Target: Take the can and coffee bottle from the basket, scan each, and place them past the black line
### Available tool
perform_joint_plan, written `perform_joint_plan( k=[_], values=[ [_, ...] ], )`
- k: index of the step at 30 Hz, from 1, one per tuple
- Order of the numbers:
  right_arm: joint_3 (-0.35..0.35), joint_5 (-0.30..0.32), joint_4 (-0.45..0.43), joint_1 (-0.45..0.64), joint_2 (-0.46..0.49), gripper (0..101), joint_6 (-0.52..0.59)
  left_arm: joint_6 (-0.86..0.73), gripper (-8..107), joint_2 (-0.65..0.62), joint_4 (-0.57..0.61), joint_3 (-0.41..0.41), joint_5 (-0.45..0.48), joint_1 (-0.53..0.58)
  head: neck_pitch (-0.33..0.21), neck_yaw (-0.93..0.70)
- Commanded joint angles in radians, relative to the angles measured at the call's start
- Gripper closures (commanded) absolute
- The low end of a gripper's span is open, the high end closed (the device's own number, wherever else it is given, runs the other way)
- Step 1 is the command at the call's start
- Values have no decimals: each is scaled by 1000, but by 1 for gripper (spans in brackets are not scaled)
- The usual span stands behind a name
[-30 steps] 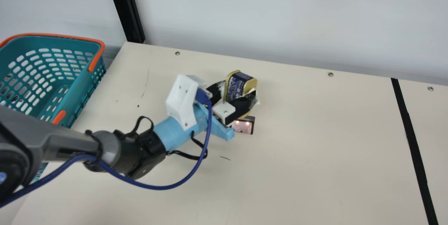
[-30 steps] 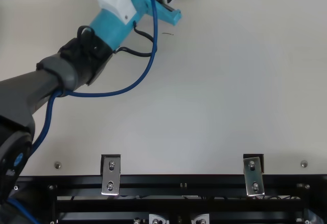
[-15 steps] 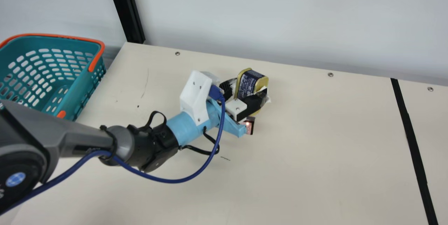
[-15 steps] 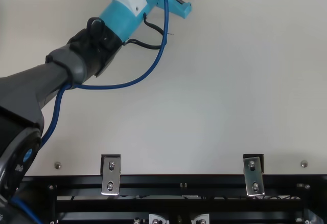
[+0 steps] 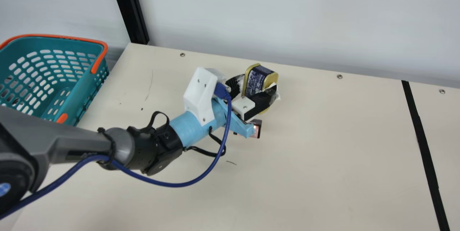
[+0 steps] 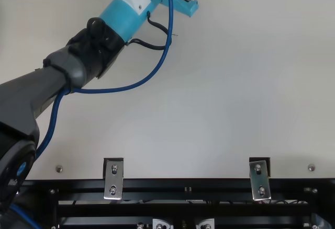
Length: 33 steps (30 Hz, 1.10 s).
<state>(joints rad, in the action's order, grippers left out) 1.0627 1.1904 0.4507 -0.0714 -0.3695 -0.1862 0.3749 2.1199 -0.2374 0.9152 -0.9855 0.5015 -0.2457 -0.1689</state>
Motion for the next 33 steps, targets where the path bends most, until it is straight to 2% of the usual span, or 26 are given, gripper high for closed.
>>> perform_joint_plan(
  k=[1, 9, 22, 27, 33],
  values=[
    [0, 0, 0, 0, 0, 0, 0, -10, 89, -2, -4, -7, 11, 3, -2, 1],
    [0, 0, 0, 0, 0, 0, 0, -53, 89, -22, -16, -59, 30, 2, -2, 1],
    [0, 0, 0, 0, 0, 0, 0, -92, 89, -76, -10, -155, 4, -23, -2, 1],
    [0, 0, 0, 0, 0, 0, 0, -89, 89, -71, 1, -145, -5, -27, -2, 1],
    [0, 0, 0, 0, 0, 0, 0, -71, 89, -34, 26, -92, -16, -16, -2, 1]
  ],
)
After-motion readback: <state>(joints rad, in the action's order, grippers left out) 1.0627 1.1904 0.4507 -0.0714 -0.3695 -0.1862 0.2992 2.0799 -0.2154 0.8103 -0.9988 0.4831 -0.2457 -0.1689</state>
